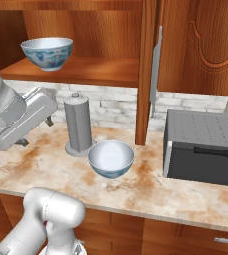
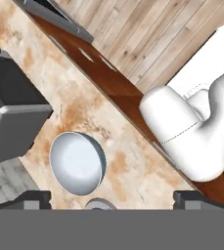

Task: Open the cabinet. Pick the bowls from the counter and place them in the cabinet. Then close the cabinet.

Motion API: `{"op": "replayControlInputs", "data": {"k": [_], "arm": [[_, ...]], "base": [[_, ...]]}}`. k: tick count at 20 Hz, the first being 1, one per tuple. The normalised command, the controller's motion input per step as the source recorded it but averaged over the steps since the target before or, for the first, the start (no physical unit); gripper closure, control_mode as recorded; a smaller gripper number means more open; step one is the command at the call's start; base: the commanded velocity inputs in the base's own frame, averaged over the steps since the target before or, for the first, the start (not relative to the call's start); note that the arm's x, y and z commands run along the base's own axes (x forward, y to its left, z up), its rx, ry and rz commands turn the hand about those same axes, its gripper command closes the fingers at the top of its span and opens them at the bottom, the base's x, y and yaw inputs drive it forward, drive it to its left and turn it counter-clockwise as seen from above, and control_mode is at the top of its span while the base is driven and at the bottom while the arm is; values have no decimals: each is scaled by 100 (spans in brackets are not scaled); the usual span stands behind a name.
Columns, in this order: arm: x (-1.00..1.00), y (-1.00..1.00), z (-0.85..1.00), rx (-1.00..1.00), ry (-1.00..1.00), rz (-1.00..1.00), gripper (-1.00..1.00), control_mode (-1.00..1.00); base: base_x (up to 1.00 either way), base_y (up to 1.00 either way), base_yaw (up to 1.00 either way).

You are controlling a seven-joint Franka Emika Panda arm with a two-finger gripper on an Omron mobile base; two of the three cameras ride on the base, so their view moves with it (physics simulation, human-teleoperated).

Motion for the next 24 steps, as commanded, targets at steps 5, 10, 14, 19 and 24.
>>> {"op": "replayControlInputs", "data": {"k": [5,10,14,19,24], "arm": [[0,-15,-51,8,4,-1,-100,-100],[0,0,-42,0,4,-8,-100,-100],[3,0,-40,0,2,-14,-100,-100],[18,-4,-41,10,11,-12,-100,-100],[42,0,-45,12,8,-4,-100,-100]], "base": [[0,0,0],[0,0,0],[0,0,0],[0,0,0],[0,0,0]]}}
